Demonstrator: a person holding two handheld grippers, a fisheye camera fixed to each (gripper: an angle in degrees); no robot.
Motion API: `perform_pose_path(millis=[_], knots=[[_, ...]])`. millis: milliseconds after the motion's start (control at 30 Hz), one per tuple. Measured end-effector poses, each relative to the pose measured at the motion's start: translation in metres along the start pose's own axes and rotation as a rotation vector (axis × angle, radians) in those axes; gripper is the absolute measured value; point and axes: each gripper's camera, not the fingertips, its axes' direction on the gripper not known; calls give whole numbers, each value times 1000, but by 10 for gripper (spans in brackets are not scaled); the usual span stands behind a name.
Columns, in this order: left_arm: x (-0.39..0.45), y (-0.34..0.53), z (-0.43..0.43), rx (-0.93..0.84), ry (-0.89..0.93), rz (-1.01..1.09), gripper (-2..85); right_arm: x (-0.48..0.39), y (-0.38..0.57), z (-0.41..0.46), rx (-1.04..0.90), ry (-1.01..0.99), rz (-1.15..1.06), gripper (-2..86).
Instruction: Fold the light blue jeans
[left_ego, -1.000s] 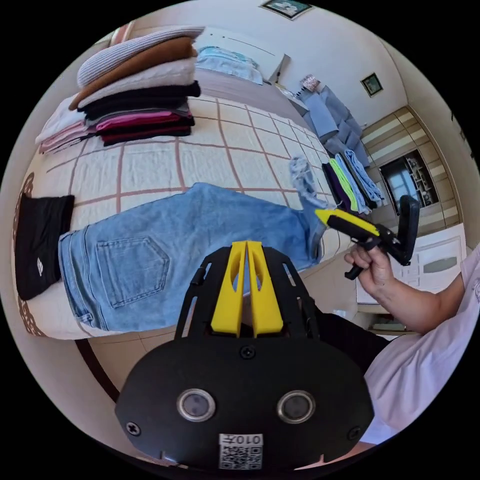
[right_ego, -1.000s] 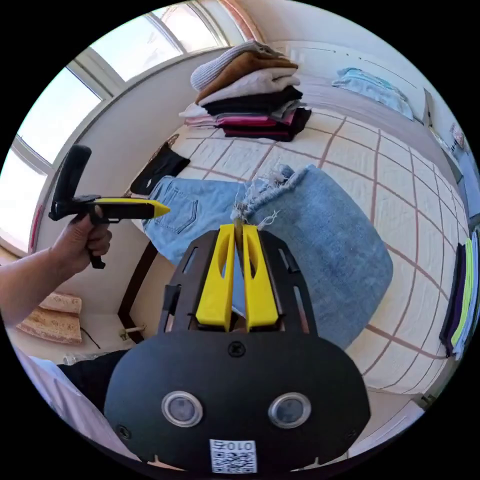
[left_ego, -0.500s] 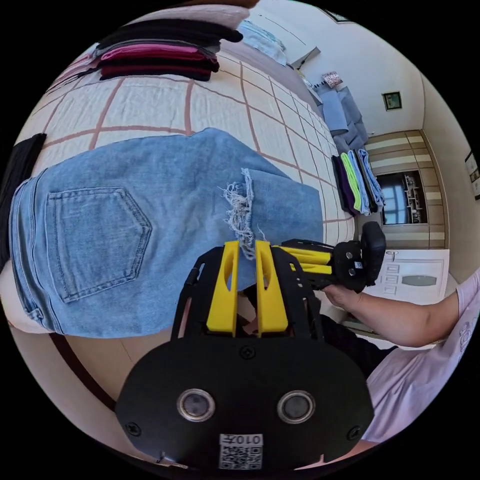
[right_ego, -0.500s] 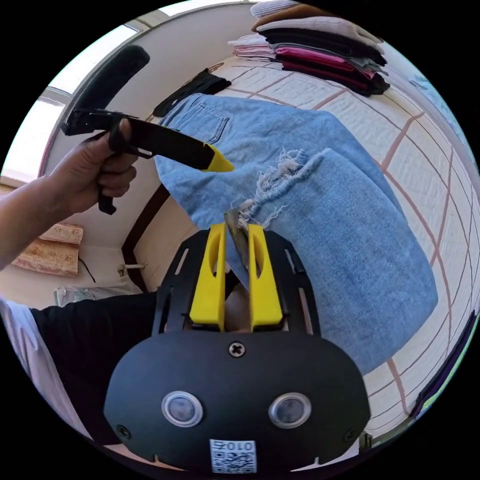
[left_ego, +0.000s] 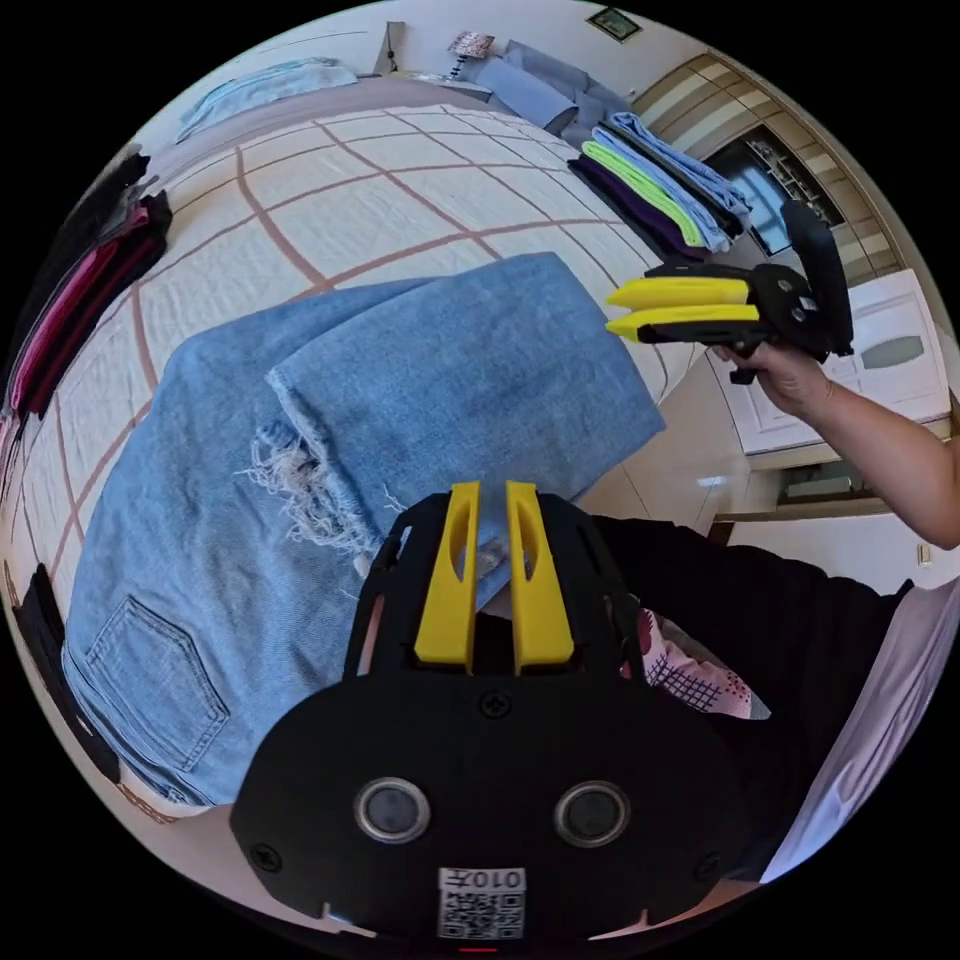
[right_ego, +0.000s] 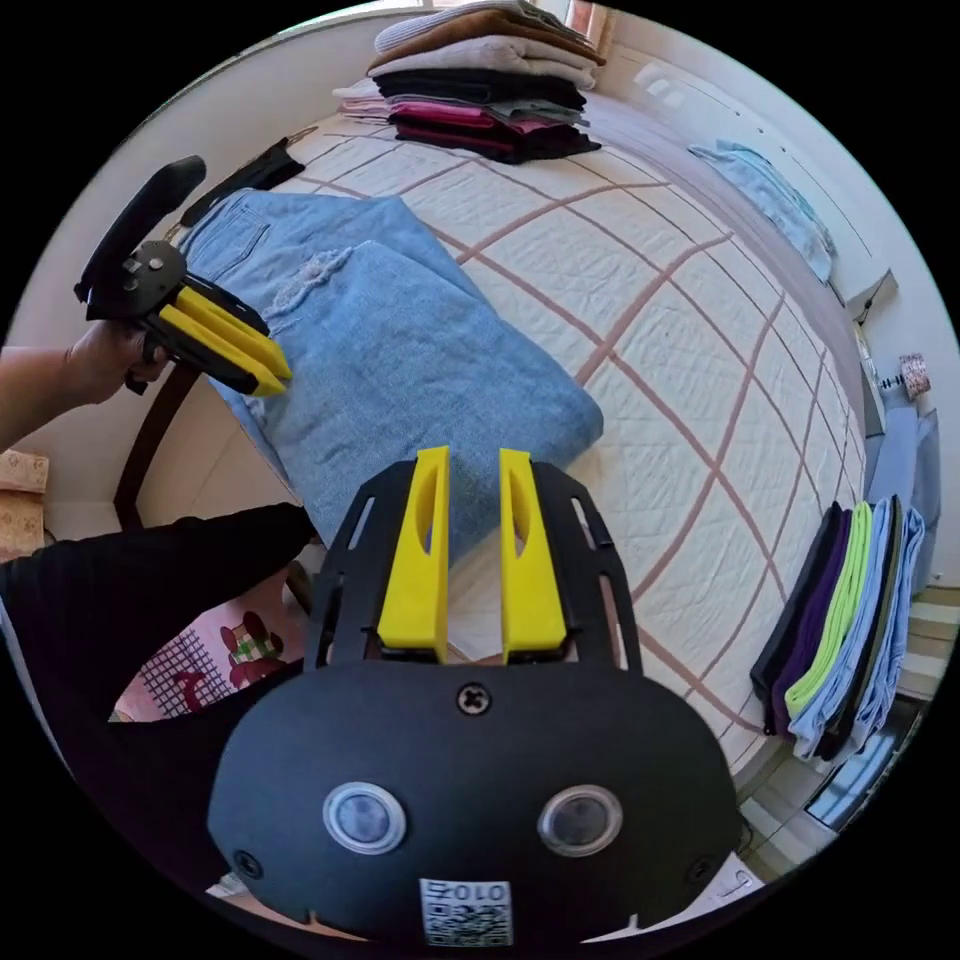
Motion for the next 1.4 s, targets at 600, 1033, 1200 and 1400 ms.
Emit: perform_pose_path(millis=[600, 1033, 1200, 1400], knots=[[-139, 353, -109, 730, 27, -1219, 129, -74, -91, -48, 47, -93, -102, 57], [-227, 419, -101, 706, -93, -1140, 145, -133, -200, -22, 51, -197, -220, 39], [-224, 431, -101, 760, -17, -1075, 140, -129, -203, 0, 4, -202, -222, 35], [-221, 438, -94, 763, 61, -1074, 125, -113, -183, 29, -33, -237, -191, 29]])
